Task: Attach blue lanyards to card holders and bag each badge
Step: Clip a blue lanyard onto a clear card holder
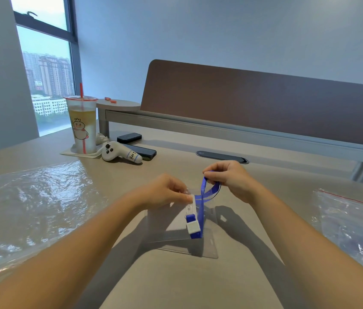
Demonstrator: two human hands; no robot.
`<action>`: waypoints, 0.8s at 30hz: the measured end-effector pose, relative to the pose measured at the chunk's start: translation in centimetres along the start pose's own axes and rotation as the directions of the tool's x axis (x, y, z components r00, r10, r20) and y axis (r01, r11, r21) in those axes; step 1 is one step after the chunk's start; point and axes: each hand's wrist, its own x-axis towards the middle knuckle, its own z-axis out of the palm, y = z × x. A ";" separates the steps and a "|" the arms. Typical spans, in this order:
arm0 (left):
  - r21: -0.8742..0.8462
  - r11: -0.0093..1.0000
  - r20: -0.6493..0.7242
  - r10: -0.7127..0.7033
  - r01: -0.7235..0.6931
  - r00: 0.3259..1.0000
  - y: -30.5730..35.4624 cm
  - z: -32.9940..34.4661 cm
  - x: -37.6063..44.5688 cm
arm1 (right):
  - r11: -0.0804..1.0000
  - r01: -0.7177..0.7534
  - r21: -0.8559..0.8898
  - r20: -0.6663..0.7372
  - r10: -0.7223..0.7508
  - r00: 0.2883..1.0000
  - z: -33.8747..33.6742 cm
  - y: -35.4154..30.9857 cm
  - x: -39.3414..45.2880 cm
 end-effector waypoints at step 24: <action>0.059 0.993 -0.535 -0.056 0.104 0.843 -0.8 -1.5 1.2 | 1.000 0.003 0.018 -0.146 0.000 0.989 0.6 0.1 -1.2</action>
